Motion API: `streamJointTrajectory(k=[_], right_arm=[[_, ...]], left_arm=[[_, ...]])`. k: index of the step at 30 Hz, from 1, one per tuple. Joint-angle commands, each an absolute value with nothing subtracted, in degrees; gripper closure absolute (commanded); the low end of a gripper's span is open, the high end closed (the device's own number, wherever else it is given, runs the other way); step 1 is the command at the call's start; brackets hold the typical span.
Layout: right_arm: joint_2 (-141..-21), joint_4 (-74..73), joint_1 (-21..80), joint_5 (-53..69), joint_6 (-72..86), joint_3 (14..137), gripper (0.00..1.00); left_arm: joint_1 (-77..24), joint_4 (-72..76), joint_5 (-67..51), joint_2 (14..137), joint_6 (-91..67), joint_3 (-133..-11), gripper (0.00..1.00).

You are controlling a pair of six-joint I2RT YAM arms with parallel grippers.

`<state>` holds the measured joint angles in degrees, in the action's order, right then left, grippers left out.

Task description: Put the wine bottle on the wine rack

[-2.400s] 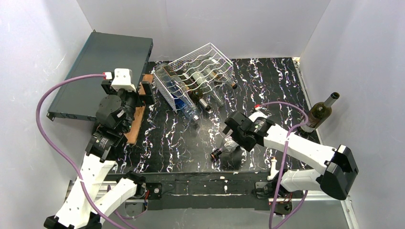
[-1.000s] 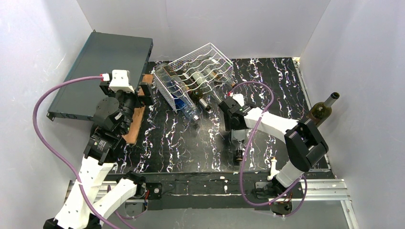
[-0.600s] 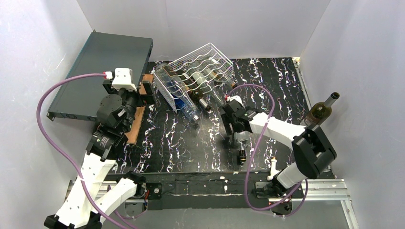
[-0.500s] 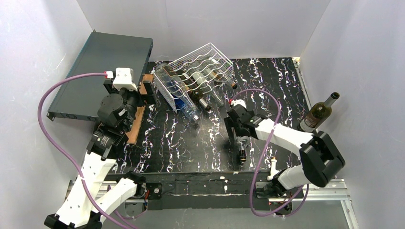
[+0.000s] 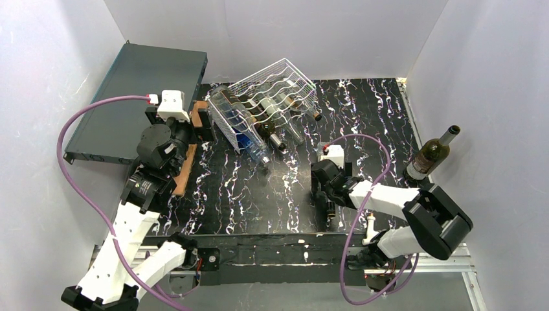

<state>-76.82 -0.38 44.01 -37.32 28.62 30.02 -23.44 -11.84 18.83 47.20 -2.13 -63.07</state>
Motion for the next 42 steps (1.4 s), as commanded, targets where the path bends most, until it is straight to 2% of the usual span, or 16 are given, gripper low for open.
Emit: streamJointTrajectory(k=[1,5,21,29,34,42], right_arm=[[-80.21,1.02,44.03,-40.01,28.87,32.86,0.05],[-79.40,0.79,44.03,-41.09,29.13,32.74,0.14],[-64.13,-5.51,42.39,-38.29,24.30,35.33,0.99],[-58.28,-8.59,39.60,-34.32,22.45,40.11,0.99],[-56.74,-8.27,38.61,-30.55,14.04,45.61,0.99],[-62.59,-7.01,37.50,-18.56,5.75,57.88,0.99]], left_arm=[[-23.64,-11.50,19.49,47.18,-2.03,-63.67,0.01],[-23.66,-10.94,19.34,46.42,-2.02,-63.24,0.01],[-23.65,-11.76,19.28,46.80,-2.20,-63.90,0.01],[-23.66,-11.42,18.96,46.36,-2.35,-63.62,0.01],[-23.64,-11.62,19.17,46.65,-2.33,-63.83,0.01],[-23.64,-11.31,19.69,46.11,-2.11,-63.50,0.01]])
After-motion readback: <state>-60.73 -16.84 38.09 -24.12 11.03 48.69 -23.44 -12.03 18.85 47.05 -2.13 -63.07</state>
